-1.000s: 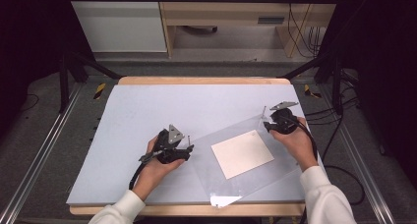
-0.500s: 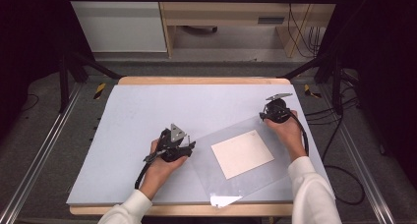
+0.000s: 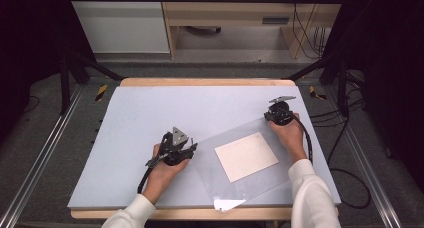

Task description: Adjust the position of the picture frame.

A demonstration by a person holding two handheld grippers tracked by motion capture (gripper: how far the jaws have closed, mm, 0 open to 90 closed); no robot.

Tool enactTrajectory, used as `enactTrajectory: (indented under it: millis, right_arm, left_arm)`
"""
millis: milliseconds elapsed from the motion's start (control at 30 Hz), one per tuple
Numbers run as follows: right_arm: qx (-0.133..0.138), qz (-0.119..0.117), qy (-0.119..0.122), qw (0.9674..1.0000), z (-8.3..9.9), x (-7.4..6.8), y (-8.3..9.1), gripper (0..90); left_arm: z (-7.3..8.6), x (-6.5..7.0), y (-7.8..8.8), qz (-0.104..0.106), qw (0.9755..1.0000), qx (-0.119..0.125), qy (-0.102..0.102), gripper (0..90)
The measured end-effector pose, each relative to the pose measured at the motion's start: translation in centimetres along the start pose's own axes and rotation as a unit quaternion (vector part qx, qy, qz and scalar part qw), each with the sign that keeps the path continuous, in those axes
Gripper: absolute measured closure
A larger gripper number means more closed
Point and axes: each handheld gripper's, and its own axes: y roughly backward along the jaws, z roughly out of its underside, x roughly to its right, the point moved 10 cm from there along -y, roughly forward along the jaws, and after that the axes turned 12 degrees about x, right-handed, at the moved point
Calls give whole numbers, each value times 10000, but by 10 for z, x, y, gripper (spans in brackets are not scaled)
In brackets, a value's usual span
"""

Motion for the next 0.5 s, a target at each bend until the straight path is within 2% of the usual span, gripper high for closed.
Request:
enactTrajectory:
  millis: [233,500]
  right_arm:
    - [26,-18,-5,10000,0,0,0,854]
    - [45,-28,-18,10000,0,1,0,851]
  left_arm:
    - [6,1,-3,50,10000,-70,-19,668]
    - [6,2,-10,141,9998,22,101,819]
